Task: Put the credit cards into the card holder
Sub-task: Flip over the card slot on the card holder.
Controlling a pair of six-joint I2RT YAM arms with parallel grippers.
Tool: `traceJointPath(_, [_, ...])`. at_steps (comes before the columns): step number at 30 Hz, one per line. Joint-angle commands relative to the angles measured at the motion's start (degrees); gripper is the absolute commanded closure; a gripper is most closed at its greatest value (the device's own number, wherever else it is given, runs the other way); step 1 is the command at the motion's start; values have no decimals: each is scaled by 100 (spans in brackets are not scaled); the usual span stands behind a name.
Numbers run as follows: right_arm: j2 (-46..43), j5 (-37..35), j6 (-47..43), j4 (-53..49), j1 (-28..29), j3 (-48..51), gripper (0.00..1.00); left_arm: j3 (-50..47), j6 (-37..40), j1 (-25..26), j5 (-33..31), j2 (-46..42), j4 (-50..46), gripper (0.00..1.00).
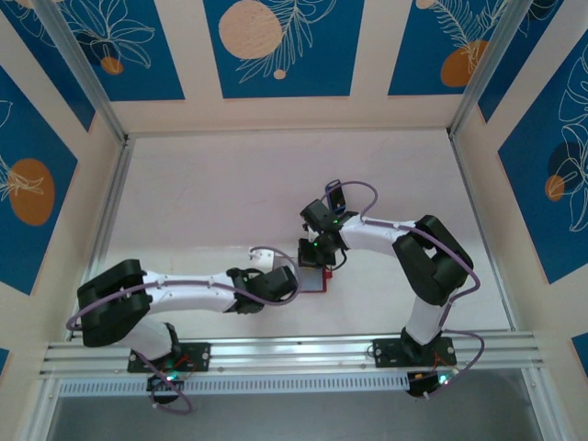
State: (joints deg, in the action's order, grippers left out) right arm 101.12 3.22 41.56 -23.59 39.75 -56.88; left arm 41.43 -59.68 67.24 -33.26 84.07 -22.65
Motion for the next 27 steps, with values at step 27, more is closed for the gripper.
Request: traceJointPath(27, [-530, -670, -104, -952, -46, 381, 100, 882, 1659, -662, 1919, 1000, 1171, 84])
